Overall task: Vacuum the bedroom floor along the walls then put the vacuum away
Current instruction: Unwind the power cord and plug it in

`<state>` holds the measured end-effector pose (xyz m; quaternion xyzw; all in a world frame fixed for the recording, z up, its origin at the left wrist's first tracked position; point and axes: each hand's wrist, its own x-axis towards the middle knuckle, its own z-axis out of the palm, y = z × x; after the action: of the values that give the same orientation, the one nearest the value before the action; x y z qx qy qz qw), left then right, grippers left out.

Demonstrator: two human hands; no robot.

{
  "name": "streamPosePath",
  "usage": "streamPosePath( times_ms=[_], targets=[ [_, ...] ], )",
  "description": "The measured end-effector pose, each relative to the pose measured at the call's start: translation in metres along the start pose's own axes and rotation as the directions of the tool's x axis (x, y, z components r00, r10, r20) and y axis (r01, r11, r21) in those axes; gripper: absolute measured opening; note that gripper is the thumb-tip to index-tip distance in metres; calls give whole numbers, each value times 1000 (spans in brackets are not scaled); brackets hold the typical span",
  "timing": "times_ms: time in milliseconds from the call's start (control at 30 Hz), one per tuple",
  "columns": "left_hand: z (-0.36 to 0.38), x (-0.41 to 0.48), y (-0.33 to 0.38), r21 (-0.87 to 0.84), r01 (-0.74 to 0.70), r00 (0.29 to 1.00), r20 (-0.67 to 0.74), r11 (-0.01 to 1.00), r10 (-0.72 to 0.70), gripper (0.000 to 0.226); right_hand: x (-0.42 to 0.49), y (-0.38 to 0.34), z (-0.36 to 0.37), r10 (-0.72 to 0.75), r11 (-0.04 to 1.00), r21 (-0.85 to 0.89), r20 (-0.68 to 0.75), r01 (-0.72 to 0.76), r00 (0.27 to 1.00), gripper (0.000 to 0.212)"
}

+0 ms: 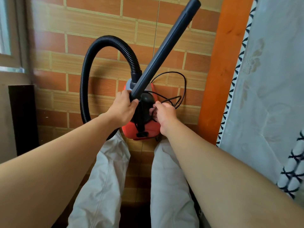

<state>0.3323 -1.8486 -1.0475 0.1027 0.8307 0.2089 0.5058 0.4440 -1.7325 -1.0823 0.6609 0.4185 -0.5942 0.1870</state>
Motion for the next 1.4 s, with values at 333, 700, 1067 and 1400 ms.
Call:
streamPosePath(
  times_ms=[333, 700, 1067, 1400],
  targets=[
    [16, 20, 15, -8, 196, 959, -207, 981, -193, 51, 38, -38, -36, -264, 776, -595, -1, 211, 965, 33],
    [8, 26, 24, 33, 290, 940, -198, 956, -278, 48, 58, -46, -23, -380, 652, -696, 43, 301, 924, 34],
    [9, 35, -1, -320, 238, 945, -140, 917, -294, 53, 117, -77, -6, -590, 291, -877, 151, 383, 794, 22],
    [19, 49, -9, -337, 297, 909, -186, 894, -373, 53, 165, -87, 28, -451, -196, -921, 389, 336, 804, 40]
  ],
)
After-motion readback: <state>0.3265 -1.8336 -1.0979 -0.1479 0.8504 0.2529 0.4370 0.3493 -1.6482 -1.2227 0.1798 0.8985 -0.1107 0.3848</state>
